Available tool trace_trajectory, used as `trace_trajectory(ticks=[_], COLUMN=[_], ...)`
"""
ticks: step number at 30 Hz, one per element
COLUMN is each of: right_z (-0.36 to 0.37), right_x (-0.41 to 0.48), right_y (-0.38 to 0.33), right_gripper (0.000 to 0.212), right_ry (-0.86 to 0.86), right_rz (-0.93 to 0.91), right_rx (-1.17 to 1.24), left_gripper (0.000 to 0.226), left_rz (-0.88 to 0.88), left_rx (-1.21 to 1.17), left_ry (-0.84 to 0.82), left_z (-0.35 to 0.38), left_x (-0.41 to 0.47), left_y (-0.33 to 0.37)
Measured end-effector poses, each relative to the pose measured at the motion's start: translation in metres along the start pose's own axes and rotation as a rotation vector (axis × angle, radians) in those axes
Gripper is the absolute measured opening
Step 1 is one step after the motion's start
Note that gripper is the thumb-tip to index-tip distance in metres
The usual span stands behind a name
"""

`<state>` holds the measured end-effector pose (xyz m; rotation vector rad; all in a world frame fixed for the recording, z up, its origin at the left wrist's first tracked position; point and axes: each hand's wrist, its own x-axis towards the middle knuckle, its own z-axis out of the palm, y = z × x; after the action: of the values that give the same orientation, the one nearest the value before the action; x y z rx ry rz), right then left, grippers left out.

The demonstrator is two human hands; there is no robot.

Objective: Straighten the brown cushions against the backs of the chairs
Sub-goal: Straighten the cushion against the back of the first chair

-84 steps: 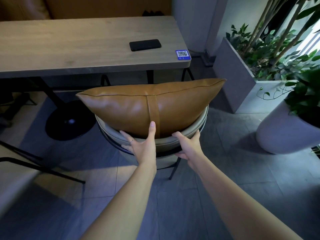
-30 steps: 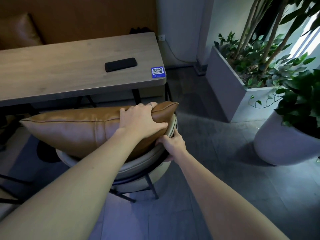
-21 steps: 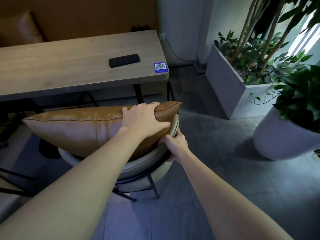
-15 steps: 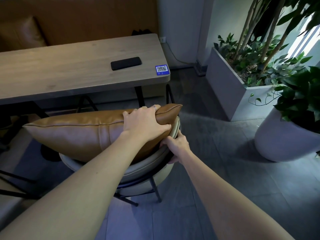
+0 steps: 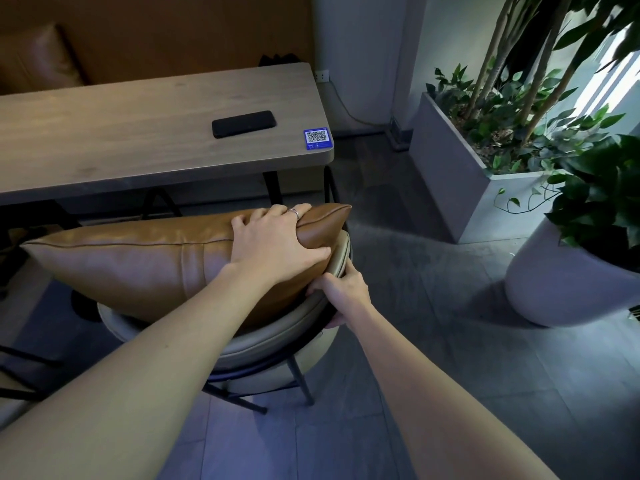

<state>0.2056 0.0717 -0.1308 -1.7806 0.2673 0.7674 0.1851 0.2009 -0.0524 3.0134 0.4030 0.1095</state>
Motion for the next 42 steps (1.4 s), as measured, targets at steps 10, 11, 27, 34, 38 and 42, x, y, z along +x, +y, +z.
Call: trace_trajectory(ticks=[10, 11, 27, 34, 38, 42], right_z=[0.005, 0.005, -0.022, -0.024, -0.003, 0.038], right_x=[-0.007, -0.007, -0.006, -0.069, -0.127, -0.195], right_y=[0.001, 0.002, 0.006, -0.063, -0.115, -0.152], right_gripper=[0.118, 0.118, 0.084, 0.033, 0.033, 0.037], right_ry=[-0.011, -0.010, -0.330, -0.193, -0.177, -0.065], right_rz=[0.051, 0.049, 0.144, -0.133, -0.306, -0.547], right_rx=[0.006, 0.008, 0.069, -0.806, -1.069, -1.162], left_gripper=[0.089, 0.088, 0.089, 0.058, 0.050, 0.054], left_rz=[0.015, 0.020, 0.119, -0.018, -0.080, -0.102], left_rx=[-0.062, -0.065, -0.049, -0.050, 0.027, 0.078], left_ry=[-0.023, -0.028, -0.129, -0.183, -0.212, -0.157], left_z=[-0.002, -0.003, -0.027, -0.077, -0.124, -0.184], left_x=[-0.008, -0.008, -0.032, -0.065, -0.091, -0.129], left_y=[-0.009, -0.010, -0.020, -0.032, -0.054, -0.092])
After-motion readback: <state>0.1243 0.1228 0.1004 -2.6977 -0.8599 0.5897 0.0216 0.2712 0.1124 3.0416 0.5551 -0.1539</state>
